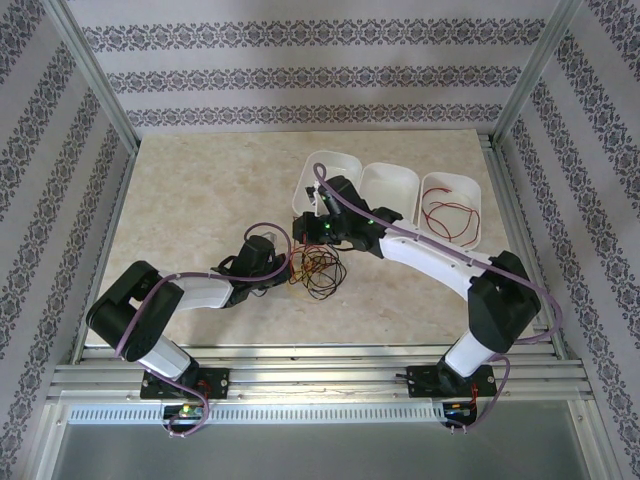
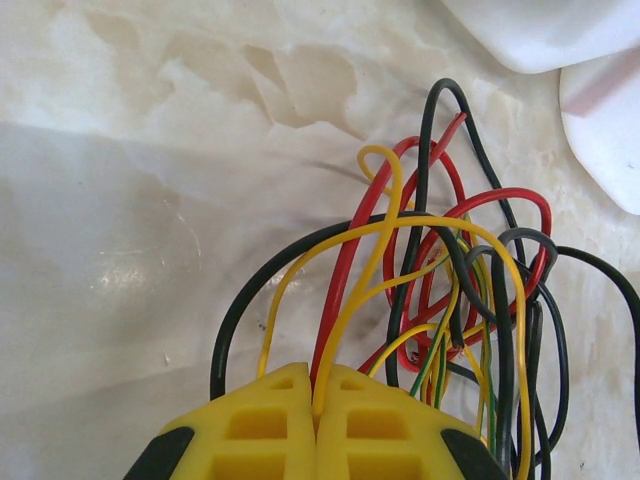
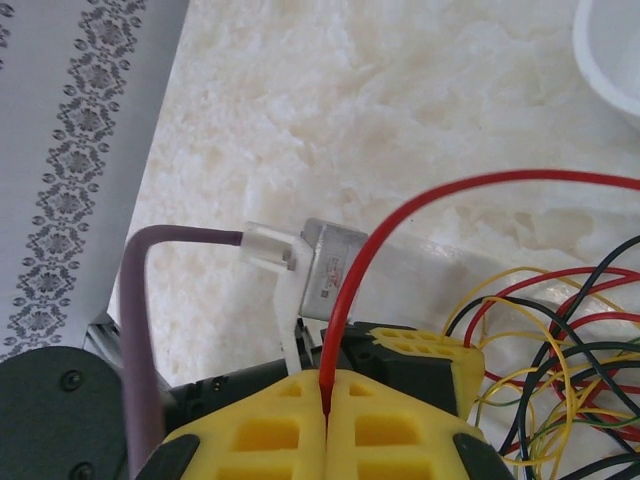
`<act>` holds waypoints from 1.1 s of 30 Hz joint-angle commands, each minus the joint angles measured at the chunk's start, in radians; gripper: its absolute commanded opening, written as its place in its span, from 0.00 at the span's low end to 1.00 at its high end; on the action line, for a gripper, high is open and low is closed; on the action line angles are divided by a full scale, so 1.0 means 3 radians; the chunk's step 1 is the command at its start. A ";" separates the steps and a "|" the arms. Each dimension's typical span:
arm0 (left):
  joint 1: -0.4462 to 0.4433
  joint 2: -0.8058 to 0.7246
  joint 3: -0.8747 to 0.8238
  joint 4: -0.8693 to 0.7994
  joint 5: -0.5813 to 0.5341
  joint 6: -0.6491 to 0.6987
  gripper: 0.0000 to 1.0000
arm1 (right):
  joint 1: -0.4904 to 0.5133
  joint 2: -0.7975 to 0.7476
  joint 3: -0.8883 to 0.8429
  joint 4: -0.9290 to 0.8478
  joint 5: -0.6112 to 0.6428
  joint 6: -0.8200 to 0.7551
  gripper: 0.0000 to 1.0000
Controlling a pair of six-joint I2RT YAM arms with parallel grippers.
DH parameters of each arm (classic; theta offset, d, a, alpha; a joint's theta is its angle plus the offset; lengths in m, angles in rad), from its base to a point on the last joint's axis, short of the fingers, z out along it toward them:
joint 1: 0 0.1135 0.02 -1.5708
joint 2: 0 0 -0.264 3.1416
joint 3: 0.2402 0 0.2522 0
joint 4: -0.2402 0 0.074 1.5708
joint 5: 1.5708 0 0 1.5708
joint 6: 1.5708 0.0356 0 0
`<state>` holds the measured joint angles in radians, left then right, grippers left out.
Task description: Untangle the cables
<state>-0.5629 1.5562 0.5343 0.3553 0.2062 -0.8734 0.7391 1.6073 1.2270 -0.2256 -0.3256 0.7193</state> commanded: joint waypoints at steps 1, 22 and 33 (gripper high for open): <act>-0.0021 0.0045 -0.0003 0.0136 0.0012 -0.0056 0.00 | 0.0053 -0.0153 -0.0012 0.0121 0.0074 -0.0121 0.00; -0.0018 0.0092 0.0004 0.0168 0.0022 -0.0057 0.00 | 0.0145 -0.0586 0.0162 0.0168 0.0269 -0.0463 0.00; -0.0021 0.0092 0.0029 0.0162 0.0021 -0.0049 0.00 | 0.0134 -0.0722 0.0391 0.0012 0.0423 -0.0697 0.00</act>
<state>-0.5629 1.5738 0.5343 0.3748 0.2062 -0.8768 0.7708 1.4296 1.3018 -0.2123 -0.2314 0.5510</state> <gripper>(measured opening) 0.045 0.064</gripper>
